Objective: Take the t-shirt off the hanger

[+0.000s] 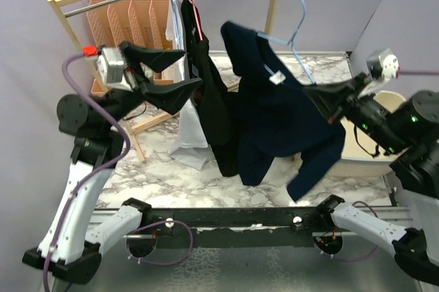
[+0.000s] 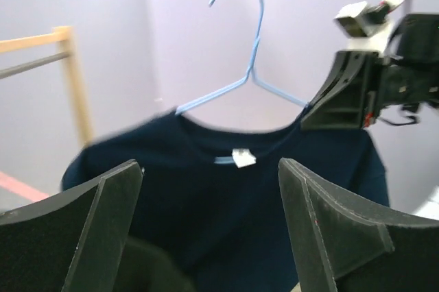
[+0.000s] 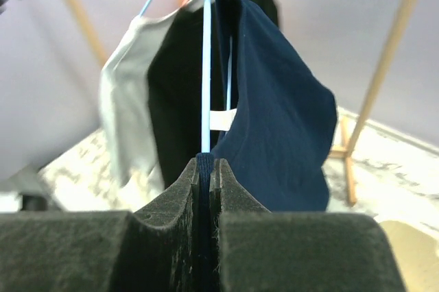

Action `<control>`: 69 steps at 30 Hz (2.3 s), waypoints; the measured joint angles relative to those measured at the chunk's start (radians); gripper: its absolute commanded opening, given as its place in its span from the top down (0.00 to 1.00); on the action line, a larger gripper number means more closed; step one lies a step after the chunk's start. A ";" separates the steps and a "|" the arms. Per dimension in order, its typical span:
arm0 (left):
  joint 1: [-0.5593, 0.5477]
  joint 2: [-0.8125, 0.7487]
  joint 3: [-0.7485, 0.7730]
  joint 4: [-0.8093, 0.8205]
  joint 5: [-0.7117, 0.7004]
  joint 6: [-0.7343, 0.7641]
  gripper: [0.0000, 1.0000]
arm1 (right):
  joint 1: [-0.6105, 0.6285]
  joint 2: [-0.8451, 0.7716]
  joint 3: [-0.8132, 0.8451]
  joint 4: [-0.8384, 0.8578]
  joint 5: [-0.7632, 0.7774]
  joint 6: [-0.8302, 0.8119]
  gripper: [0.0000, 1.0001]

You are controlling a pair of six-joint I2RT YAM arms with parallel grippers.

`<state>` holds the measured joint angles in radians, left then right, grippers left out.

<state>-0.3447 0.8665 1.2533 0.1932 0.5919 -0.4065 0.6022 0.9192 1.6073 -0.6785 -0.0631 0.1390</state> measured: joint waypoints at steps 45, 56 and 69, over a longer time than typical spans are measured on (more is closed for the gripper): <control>-0.506 0.487 0.603 -0.694 -0.014 0.253 1.00 | -0.005 -0.258 -0.276 -0.146 -0.319 0.066 0.25; -0.495 0.368 0.669 -0.754 -0.102 0.294 1.00 | -0.005 -0.346 -0.351 -0.280 -0.171 0.067 0.18; -0.495 0.220 0.532 -0.768 -0.039 0.226 1.00 | -0.005 -0.293 -0.339 -0.249 -0.052 0.054 0.21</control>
<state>-0.8398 1.0863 1.7851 -0.5751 0.5526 -0.1806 0.5968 0.6258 1.2682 -0.9272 -0.1154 0.1932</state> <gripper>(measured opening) 0.107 0.834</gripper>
